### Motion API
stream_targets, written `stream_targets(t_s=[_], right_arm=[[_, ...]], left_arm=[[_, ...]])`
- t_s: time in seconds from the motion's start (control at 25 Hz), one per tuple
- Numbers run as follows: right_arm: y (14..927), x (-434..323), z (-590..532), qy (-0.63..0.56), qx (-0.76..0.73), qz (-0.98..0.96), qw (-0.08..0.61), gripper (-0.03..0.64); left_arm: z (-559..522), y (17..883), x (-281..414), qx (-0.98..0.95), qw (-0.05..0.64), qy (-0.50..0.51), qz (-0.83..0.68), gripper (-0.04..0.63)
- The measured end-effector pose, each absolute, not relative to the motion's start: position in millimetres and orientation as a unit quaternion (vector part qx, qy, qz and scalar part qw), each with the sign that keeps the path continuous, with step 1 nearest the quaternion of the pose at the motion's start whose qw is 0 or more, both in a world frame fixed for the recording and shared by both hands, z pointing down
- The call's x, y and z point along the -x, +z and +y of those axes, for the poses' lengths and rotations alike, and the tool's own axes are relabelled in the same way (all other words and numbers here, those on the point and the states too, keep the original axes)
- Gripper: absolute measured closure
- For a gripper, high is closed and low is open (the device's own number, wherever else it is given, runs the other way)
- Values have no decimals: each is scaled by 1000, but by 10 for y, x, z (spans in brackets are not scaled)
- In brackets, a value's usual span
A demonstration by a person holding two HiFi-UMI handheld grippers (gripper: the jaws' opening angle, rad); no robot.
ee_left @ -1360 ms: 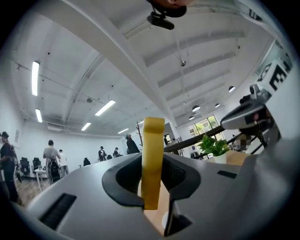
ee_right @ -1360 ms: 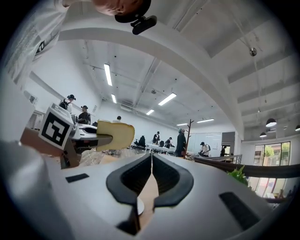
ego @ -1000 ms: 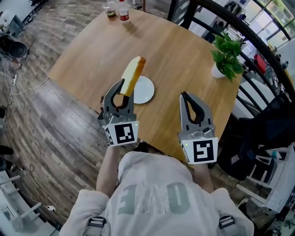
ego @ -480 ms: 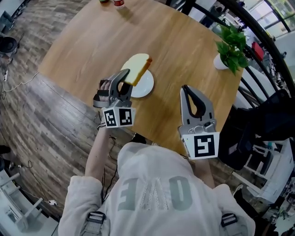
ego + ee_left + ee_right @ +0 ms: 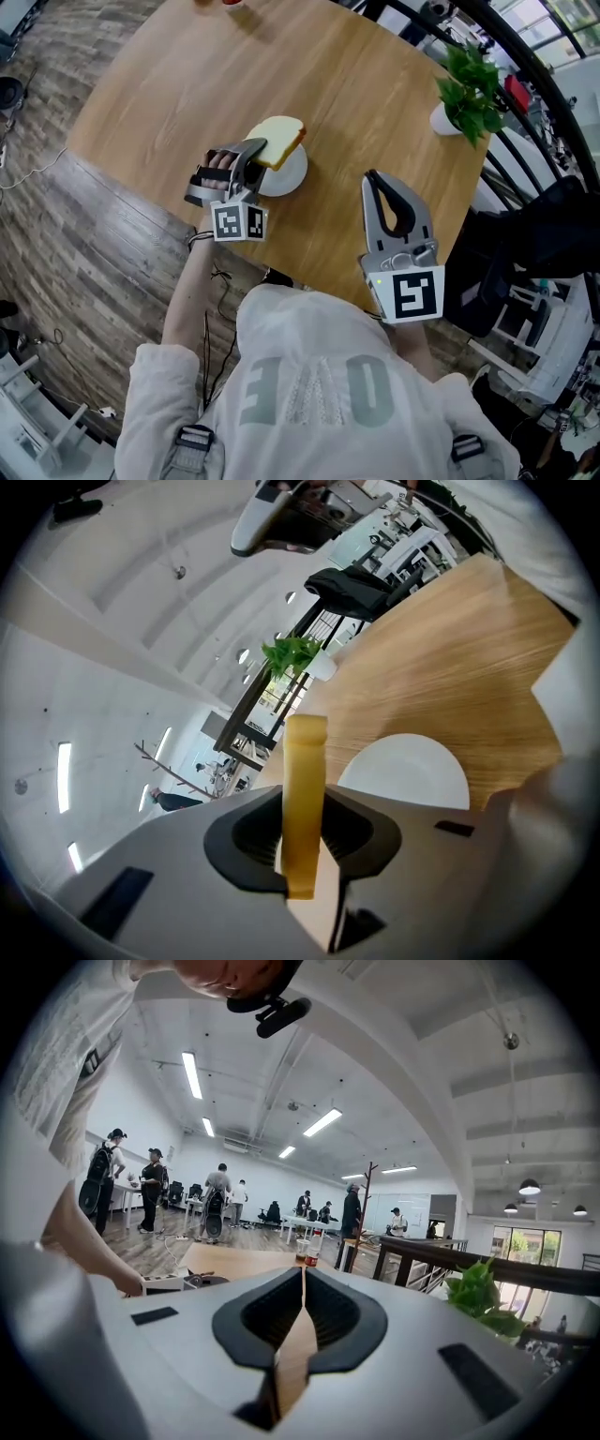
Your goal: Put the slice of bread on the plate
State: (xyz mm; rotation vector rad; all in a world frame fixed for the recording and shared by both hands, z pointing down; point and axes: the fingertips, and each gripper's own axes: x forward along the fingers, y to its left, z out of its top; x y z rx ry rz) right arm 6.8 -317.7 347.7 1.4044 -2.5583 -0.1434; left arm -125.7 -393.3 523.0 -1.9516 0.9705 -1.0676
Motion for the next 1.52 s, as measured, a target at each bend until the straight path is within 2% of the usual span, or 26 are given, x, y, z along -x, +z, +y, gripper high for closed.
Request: stream_targets(t_s=[0.48, 0.72, 0.84, 0.92, 1.36, 1.52], right_arm=[[3563, -184, -3166, -70, -491, -856, 143, 592], [3700, -246, -3126, -61, -489, -852, 176, 592], [3710, -293, -3108, -60, -496, -847, 182, 591], [3716, -321, -3094, -57, -498, -846, 182, 592], [3658, -333, -3020, -72, -501, -844, 178, 591], [3662, -264, -2987, -74, -493, -848, 181, 591]], left_arm=[[-3930, 5645, 1242, 746, 365, -468, 301, 502], [-3892, 5771, 1267, 773, 307, -475, 287, 499], [-3895, 5743, 1261, 810, 237, -451, 291, 458], [-3909, 5735, 1268, 819, 214, -451, 284, 409], [-3690, 5814, 1319, 832, 183, -467, 239, 177], [-3624, 5631, 1389, 843, 164, -436, 270, 158]])
